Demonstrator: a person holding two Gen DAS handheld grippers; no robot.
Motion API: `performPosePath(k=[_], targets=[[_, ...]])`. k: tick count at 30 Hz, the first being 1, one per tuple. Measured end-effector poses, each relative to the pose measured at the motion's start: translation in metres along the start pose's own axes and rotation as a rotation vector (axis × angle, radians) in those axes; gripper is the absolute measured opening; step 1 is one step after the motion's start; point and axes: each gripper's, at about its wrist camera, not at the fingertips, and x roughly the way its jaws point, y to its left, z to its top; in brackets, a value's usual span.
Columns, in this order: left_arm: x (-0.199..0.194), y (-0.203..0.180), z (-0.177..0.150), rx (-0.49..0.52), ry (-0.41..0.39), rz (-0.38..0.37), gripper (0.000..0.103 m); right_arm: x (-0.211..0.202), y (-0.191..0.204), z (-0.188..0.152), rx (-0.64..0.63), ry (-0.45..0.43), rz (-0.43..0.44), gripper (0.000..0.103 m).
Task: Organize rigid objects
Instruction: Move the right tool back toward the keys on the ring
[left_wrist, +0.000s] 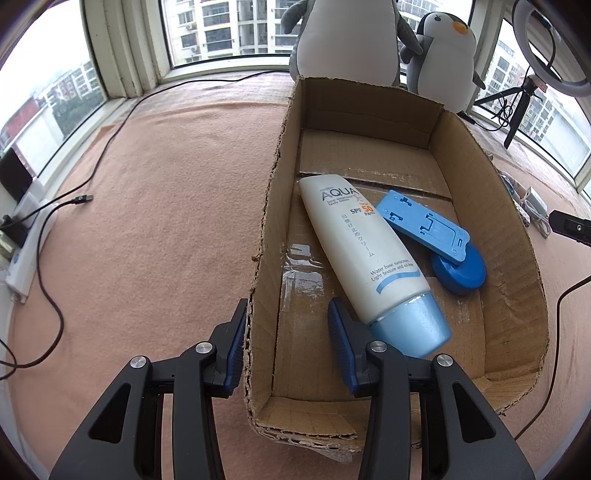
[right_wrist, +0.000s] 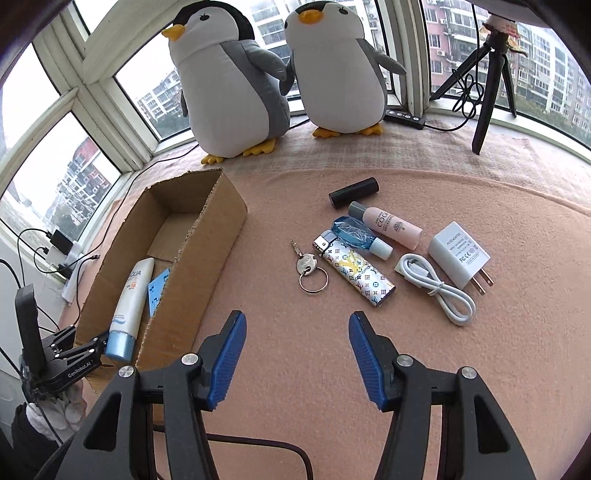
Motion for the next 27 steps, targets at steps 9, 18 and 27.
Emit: performPosePath(k=[9, 18, 27], targets=[[0.000, 0.000, 0.000, 0.000, 0.000, 0.001, 0.041, 0.029, 0.004, 0.007, -0.029, 0.070, -0.010, 0.038], [0.001, 0.003, 0.000, -0.002, 0.002, 0.000, 0.041, 0.053, 0.005, 0.021, -0.047, 0.117, -0.025, 0.038], [0.001, 0.002, -0.001, -0.009, 0.006, -0.005, 0.041, 0.071, 0.006, 0.036, -0.071, 0.126, -0.063, 0.035]])
